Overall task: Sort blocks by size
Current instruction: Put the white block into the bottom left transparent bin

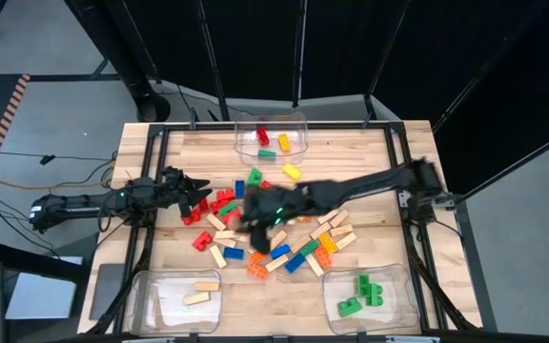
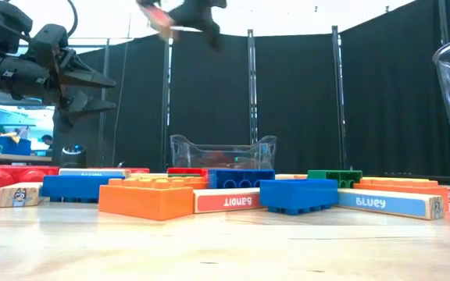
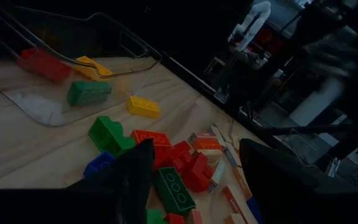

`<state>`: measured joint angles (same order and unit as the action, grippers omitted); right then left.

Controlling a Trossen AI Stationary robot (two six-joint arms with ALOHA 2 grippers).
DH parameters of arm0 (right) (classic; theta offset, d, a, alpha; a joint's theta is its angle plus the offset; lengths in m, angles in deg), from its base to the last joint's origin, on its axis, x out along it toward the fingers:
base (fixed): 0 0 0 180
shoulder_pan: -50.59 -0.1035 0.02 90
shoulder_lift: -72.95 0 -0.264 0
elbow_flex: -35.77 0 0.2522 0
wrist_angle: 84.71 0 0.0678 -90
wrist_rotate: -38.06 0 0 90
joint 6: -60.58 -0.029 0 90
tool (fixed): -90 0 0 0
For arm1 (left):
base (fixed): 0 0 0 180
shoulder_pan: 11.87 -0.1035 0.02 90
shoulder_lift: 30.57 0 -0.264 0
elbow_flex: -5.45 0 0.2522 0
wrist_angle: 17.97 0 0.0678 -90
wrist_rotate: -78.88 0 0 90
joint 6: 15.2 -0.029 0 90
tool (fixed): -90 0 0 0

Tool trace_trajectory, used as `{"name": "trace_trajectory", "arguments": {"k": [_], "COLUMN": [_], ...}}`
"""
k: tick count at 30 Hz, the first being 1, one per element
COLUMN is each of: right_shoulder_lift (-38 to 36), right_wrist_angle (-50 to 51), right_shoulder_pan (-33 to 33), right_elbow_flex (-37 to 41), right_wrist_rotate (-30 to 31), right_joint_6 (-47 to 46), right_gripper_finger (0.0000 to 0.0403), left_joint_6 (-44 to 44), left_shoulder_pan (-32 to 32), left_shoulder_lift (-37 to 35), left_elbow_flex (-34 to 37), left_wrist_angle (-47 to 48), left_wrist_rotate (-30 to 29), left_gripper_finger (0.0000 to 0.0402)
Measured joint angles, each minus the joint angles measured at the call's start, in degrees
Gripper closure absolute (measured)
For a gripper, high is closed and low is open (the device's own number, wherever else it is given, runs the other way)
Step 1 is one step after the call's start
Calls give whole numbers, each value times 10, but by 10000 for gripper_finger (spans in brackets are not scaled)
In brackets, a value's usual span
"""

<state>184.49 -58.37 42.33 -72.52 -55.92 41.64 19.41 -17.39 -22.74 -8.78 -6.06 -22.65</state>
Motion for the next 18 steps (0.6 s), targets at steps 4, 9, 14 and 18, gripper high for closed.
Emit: {"name": "trace_trajectory", "arguments": {"k": [4,9,14,18], "right_shoulder_lift": [92,180,269,325], "right_wrist_angle": [0,-2,2,-3], "right_shoulder_pan": [-19,-15,-21,-30], "right_elbow_flex": [-115,-241,-336,-388], "right_wrist_rotate": [-63,-147,-236,-285], "right_joint_6": [58,84,74,24], "right_gripper_finger": [283,283,283,283], "left_joint_6": [0,0,0,0], "left_shoulder_pan": [0,0,0,0], "left_shoulder_lift": [0,0,0,0], "left_elbow_flex": [0,0,0,0], "left_wrist_angle": [0,0,0,0], "left_wrist_rotate": [0,0,0,0], "left_gripper_finger": [156,156,156,156]}}
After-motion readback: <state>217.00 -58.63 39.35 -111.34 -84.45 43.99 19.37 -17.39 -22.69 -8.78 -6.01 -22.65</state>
